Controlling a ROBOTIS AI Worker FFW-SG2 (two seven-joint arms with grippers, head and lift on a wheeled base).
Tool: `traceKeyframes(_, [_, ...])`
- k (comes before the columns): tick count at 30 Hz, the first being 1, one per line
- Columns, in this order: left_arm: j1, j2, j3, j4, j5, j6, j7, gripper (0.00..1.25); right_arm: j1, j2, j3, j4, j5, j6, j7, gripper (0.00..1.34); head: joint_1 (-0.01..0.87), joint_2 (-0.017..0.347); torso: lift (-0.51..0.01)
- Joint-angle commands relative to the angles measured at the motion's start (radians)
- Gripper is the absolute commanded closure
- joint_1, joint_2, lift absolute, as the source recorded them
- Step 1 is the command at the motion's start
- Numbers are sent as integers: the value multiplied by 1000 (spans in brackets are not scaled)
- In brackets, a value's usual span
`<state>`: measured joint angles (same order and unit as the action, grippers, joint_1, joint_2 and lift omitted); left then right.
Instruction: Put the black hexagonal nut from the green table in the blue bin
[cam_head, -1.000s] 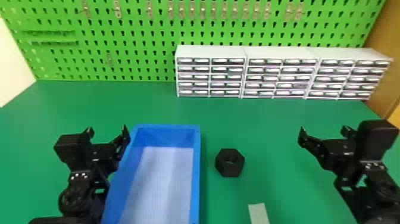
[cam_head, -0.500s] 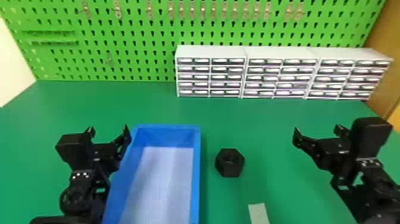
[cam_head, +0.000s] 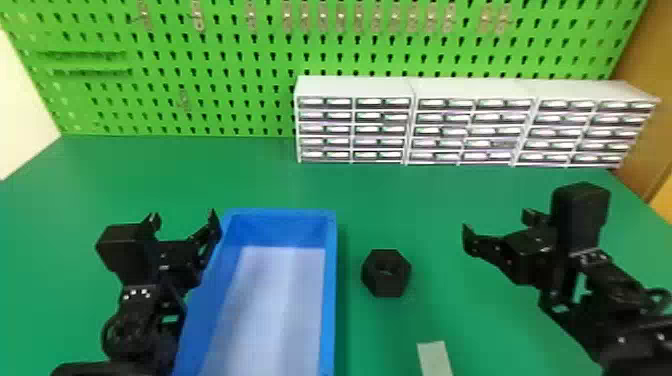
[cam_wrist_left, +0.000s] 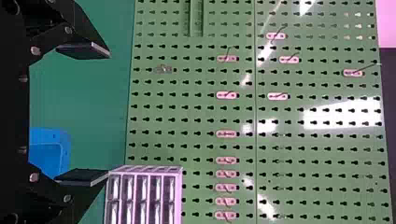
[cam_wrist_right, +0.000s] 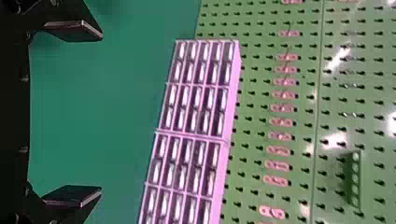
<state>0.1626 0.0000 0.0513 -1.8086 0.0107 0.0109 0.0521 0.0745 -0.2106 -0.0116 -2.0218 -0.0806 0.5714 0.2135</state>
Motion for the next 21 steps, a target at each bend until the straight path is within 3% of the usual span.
traceKeyframes(1, [0,-3,1,0,0,0,0,352,-27,0,10,-3,27,74,53,139,657,57,-95])
traceKeyframes(10, [0,-3,13,0,0,-5,0,352,-82,0,25,-3,90,197,204,139,657,57,-95])
traceKeyframes(16, [-1,-3,12,0,-5,-5,0,352,-127,-3,53,-3,180,304,322,139,657,57,-95])
traceKeyframes(21, [-5,-3,12,3,-6,-5,0,352,-134,2,61,-3,211,332,362,139,657,57,-95])
